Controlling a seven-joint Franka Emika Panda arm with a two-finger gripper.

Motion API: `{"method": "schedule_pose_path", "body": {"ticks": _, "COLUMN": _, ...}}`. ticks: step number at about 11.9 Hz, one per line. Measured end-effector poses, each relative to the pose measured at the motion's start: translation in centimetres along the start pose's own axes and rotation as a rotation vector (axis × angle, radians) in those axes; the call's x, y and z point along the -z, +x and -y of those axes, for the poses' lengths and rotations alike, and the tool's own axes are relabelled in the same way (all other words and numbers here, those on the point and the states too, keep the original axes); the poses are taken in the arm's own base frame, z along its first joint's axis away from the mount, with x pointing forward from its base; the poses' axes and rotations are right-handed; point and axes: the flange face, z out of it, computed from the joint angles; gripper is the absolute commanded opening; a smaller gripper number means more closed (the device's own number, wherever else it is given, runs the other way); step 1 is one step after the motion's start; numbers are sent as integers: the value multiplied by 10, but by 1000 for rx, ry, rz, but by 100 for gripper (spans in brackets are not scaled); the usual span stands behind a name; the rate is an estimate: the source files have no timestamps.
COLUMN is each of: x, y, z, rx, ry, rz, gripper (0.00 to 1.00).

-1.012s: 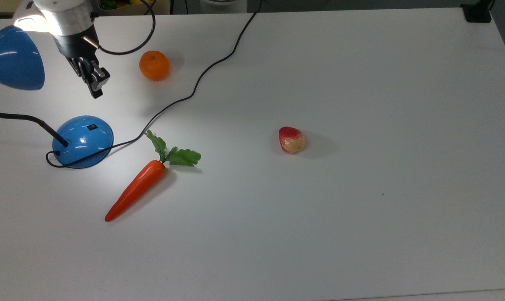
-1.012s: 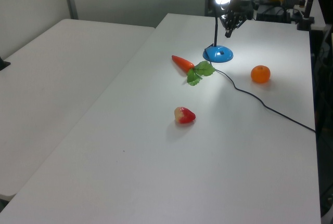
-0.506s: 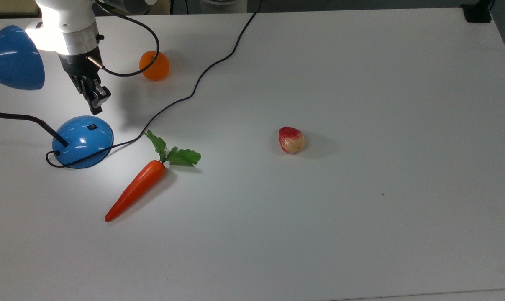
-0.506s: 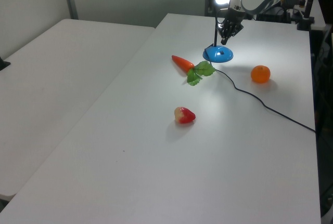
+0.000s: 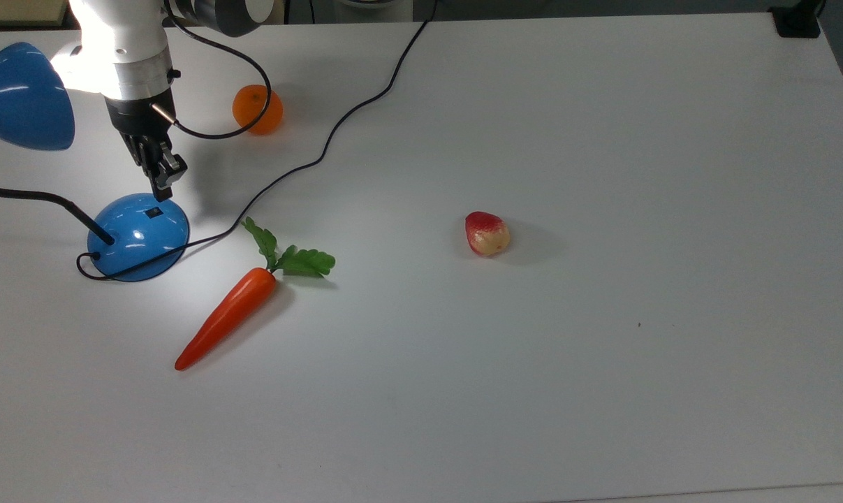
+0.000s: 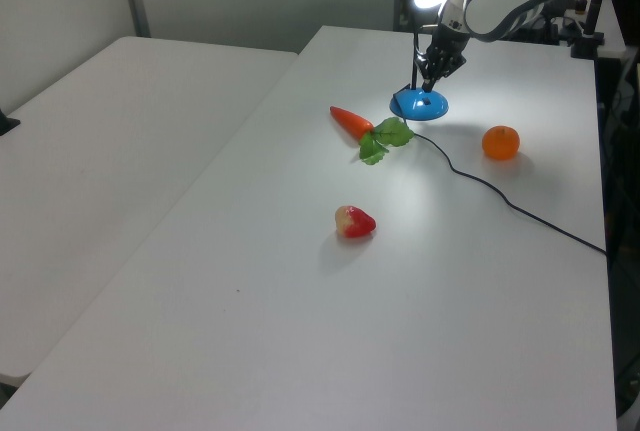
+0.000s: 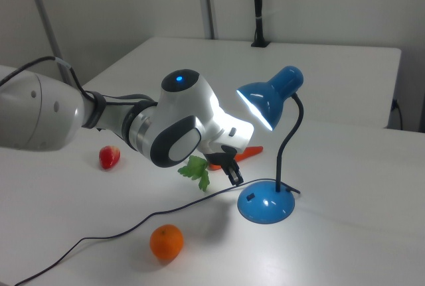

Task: Turn off lamp
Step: 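Lower the closed gripper and press the switch on the lamp base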

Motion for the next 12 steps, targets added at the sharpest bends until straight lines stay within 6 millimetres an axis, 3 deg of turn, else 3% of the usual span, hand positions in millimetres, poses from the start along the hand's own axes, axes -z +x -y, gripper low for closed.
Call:
{"method": "schedule_pose_path", "body": {"ticks": 5, "x": -20, "y": -1, "z": -3, "rx": -15, "ry": 10, "rz": -17, "gripper": 0}}
{"method": "schedule_pose_path", "body": {"ticks": 12, "x": -25, "y": 0, "z": -11, "rx": -26, "ry": 3, "rz": -16, "gripper": 0}}
